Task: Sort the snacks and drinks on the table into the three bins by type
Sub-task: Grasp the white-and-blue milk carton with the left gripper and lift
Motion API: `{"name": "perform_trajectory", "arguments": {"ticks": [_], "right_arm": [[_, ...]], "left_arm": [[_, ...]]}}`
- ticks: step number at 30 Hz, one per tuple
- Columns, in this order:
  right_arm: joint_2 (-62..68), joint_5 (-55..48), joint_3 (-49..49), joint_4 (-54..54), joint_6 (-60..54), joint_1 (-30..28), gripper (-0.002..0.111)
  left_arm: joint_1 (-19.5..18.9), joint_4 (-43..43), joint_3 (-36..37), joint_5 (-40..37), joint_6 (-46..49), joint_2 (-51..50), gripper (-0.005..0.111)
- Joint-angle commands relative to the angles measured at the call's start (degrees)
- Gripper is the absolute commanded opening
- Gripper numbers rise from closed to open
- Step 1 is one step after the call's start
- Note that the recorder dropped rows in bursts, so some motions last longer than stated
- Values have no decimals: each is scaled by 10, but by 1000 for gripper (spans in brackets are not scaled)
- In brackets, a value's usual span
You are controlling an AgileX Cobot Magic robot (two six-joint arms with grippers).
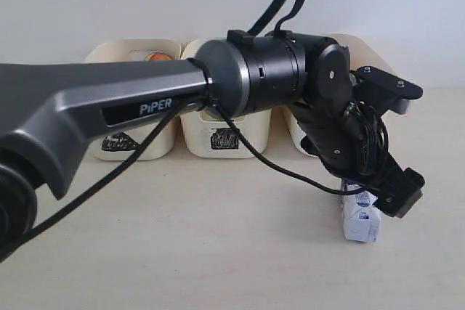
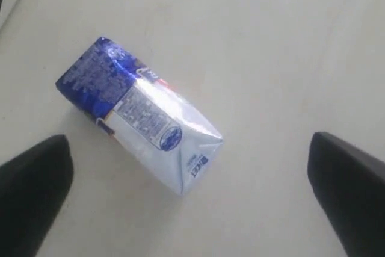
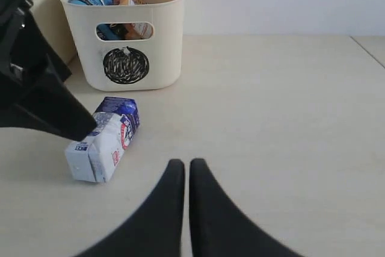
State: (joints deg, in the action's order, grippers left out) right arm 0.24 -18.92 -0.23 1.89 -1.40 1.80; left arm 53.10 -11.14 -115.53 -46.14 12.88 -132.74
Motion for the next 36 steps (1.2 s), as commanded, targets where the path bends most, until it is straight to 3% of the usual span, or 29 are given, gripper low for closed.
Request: {"name": "perform_trajectory", "arguments": {"ticks": [1, 7, 14, 21, 25, 31, 36], "right_arm": [[-2, 3, 2, -1, 0, -1, 0], [-2, 4, 2, -1, 0, -1, 0], [-2, 4, 2, -1, 0, -1, 0], [-2, 4, 2, -1, 0, -1, 0], [-2, 4, 2, -1, 0, -1, 0], [-2, 4, 2, -1, 0, -1, 0], [-2, 4, 2, -1, 0, -1, 0]], "left_arm": [[2, -5, -15, 57, -56, -17, 106], [2, 12, -59, 56, -69, -69, 100], [2, 124, -72, 60, -167, -103, 97], [1, 111, -72, 61, -182, -113, 92], [1, 90, -72, 61, -182, -115, 66], [1, 90, -72, 43, -178, -116, 3], [1, 95, -72, 30, -173, -109, 4]]}}
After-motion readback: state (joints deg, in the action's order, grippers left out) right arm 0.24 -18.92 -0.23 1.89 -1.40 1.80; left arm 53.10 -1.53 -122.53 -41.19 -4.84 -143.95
